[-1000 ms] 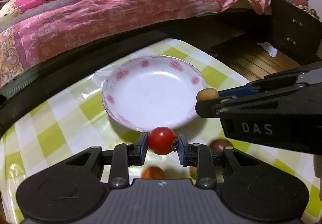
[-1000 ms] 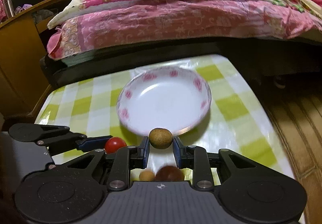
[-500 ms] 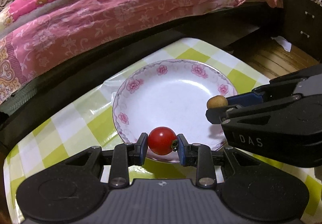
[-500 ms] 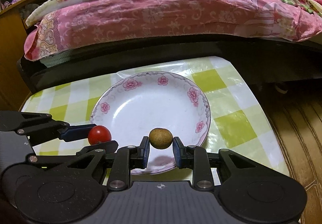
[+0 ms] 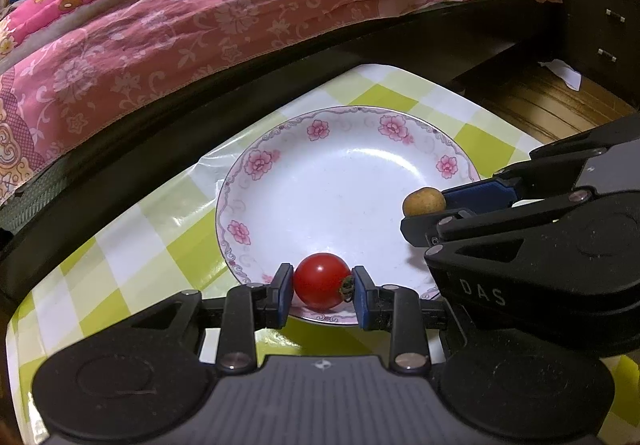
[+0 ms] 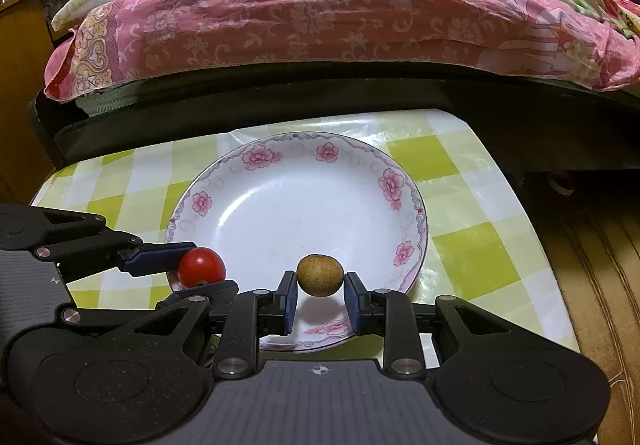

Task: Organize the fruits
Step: 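Carry the tomato and tan fruit in both tools over the white plate, then open both tools to drop the fruits into the plate, then withdraw both tools from the plate back toward the remaining fruits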

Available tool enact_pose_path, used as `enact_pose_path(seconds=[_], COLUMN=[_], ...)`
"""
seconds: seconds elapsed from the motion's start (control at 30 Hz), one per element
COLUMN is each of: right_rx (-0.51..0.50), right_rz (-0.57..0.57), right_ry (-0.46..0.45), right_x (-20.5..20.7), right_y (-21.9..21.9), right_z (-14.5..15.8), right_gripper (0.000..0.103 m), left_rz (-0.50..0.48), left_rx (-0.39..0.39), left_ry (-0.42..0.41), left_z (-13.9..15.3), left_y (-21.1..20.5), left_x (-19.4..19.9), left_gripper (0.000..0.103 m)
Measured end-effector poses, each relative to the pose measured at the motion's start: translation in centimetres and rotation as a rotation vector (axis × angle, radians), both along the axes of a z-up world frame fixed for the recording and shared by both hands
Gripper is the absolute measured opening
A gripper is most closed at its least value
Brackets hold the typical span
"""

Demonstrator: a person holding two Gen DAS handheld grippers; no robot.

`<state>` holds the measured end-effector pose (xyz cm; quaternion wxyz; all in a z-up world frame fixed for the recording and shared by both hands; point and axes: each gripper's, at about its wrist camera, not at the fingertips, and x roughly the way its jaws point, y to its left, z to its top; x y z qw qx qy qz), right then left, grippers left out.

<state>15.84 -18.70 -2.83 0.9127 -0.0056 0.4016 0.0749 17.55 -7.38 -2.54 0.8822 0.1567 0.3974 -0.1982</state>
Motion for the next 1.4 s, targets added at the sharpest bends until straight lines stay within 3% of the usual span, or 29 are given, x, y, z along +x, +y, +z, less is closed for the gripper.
enact_pose_path(seconds=[0.2,0.33,0.93,1.4], right_rx=[-0.003,-0.001,0.011,0.018], right_rz=[-0.003,-0.004,-0.024,-0.016], right_ry=[-0.008,-0.016,-0.061,-0.093], right_x=[-0.1,-0.1,-0.6,-1.6], right_y=[0.0,-0.1,-0.3,0.0], right_z=[0.0,0.1,0.8,1.6], right_gripper=[0.024,0.030,0.032,0.038], left_rz=[0.001,0.001,0.002,0.000], left_rx=[-0.002,-0.002,0.015,0.035], left_ry=[0.004,0.004,-0.037,-0.062], left_z=[0.0,0.0,1.0,1.5], left_y=[0.0,0.0,0.4,0.7], left_x=[0.1,0.1,-0.4,-1.1], left_gripper=[0.040,0.043,0.055,0.057])
